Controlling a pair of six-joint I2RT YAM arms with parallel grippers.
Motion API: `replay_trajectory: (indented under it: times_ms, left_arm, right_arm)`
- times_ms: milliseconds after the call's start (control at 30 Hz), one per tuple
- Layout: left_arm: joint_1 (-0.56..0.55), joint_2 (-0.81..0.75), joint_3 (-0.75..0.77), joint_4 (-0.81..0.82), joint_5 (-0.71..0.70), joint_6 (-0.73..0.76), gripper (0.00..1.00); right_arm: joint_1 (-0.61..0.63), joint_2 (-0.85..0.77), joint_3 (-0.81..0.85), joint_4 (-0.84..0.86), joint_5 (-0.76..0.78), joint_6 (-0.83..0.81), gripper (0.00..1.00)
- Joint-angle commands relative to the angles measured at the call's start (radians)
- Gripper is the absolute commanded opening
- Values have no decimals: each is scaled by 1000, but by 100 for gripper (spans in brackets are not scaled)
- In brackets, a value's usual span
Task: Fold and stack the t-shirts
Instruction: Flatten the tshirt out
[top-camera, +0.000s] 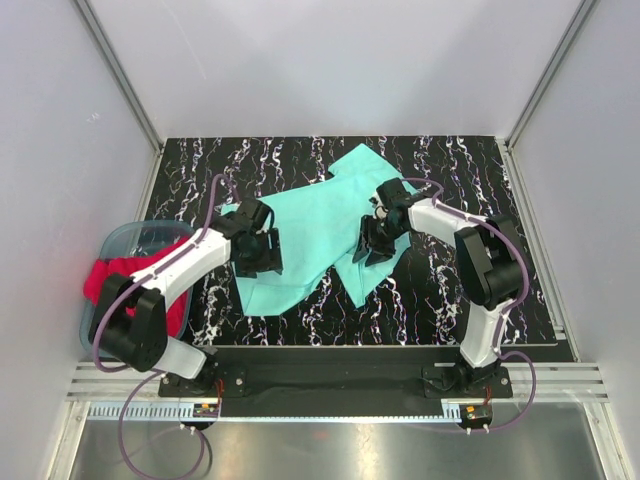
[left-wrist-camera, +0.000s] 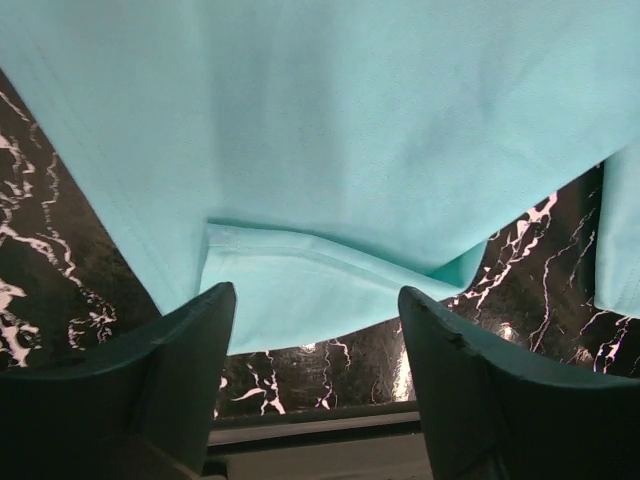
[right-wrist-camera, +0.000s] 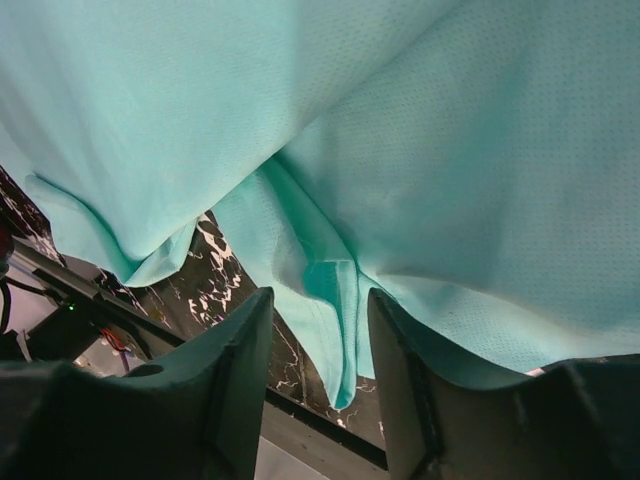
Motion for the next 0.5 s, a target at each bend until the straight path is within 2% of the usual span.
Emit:
replay_trajectory:
  times_ms: [0,67,200,300,333,467]
  left_arm:
    - [53,-32,-27,52,74,5,68]
    - [87,-48,-42,63,83,-1,65]
    - [117,-71,-45,48,48,5,65]
    - [143,-75,-51,38,45,11,67]
    - [150,-77,-51,35,47,10,67]
    - [151,-109,-65,40,43,-9,66]
  right_arm:
    - [2,10,47,31,-16,-29,47]
    - [4,30,65,33,-28,-26,45]
    - [14,65,88,31,-48,-20,38]
    - [13,80,106,5,-45,-33,15]
    - [14,68,110,-10,-27,-41,1]
    - [13,-30,128,-194,142,-134,0]
